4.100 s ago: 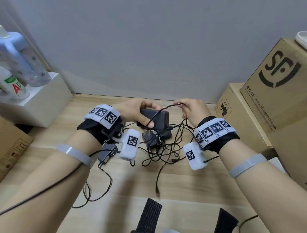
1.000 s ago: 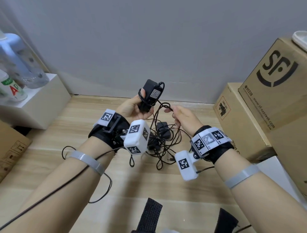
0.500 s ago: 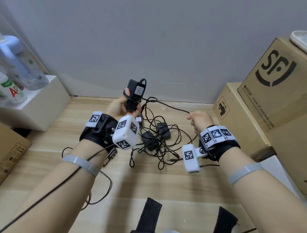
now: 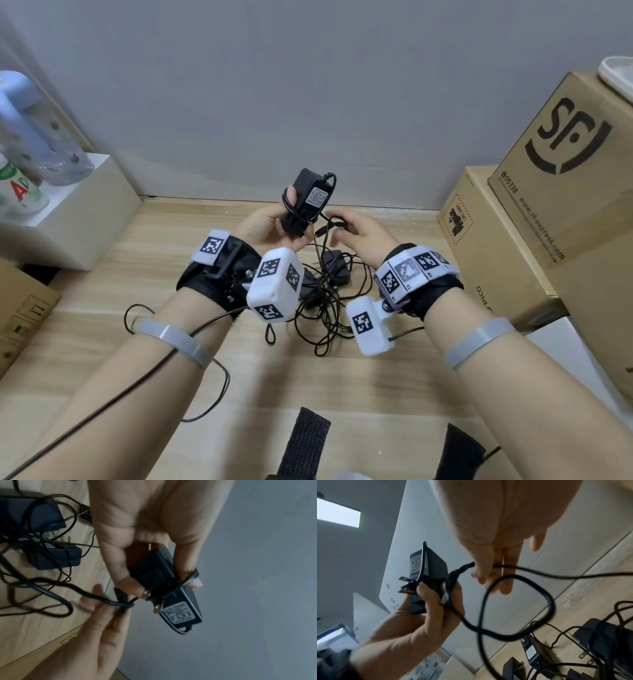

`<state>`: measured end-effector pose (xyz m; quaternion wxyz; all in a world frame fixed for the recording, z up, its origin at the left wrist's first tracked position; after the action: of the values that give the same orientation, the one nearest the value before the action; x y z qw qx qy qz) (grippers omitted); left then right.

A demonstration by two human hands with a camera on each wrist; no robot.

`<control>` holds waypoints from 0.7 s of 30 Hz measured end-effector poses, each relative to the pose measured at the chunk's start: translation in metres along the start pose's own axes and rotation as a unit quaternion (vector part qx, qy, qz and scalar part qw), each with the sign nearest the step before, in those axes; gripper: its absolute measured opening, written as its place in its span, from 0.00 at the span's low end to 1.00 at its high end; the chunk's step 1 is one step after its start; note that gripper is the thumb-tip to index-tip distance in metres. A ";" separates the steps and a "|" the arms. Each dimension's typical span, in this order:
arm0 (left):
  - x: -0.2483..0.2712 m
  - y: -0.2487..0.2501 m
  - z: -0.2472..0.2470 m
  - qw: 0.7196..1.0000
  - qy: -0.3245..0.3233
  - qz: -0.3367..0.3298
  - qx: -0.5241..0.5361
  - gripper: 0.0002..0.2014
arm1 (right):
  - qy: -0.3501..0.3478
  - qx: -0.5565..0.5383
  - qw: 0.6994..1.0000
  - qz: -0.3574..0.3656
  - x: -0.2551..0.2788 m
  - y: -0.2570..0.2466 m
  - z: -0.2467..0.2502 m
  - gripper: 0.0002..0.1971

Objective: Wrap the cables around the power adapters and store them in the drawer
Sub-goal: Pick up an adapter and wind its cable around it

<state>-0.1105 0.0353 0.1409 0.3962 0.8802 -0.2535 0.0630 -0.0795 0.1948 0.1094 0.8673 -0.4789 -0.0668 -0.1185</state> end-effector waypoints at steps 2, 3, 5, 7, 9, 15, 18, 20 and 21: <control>0.001 0.002 0.003 1.000 0.016 -0.007 0.003 0.16 | 0.012 -0.090 0.996 -0.025 0.004 0.001 0.003 0.10; 0.002 0.004 0.003 1.000 0.018 -0.007 0.006 0.15 | 0.022 -0.102 0.993 -0.049 0.006 0.004 0.006 0.10; 0.004 0.006 0.007 1.000 0.017 -0.010 0.006 0.15 | 0.050 -0.111 0.984 -0.130 0.005 0.022 0.013 0.10; 0.005 0.012 0.013 1.000 0.009 -0.018 0.022 0.22 | 0.085 -0.123 0.958 -0.246 0.003 0.045 0.021 0.11; 0.003 0.021 0.018 0.998 0.005 -0.025 0.049 0.29 | 0.102 -0.090 0.938 -0.320 0.003 0.062 0.026 0.11; -0.003 0.017 0.011 0.999 -0.034 -0.002 0.003 0.30 | 0.060 0.090 0.979 -0.170 0.008 0.030 0.020 0.21; -0.005 0.007 0.006 0.998 -0.062 0.016 -0.028 0.30 | 0.046 -0.047 0.997 -0.046 0.012 -0.014 0.014 0.18; -0.006 0.003 0.003 0.996 -0.072 0.015 -0.055 0.28 | 0.007 -0.136 0.991 -0.001 0.014 -0.036 0.009 0.16; -0.006 0.002 0.002 0.995 -0.070 0.016 -0.069 0.23 | -0.013 -0.171 0.985 0.005 0.014 -0.043 0.007 0.17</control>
<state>-0.1171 0.0356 0.1389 0.4361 0.8489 -0.2985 -0.0099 -0.0773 0.1767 0.1512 0.7721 -0.6222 -0.0542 -0.1175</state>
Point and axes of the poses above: each hand's wrist, its own x-axis away from the middle knuckle, its own z-axis out of the back of the hand, y = z × x, the point moved 2 cm from there along -x, towards the middle knuckle, and after that the axes turned 11 degrees about -z, right-handed, at the moved point
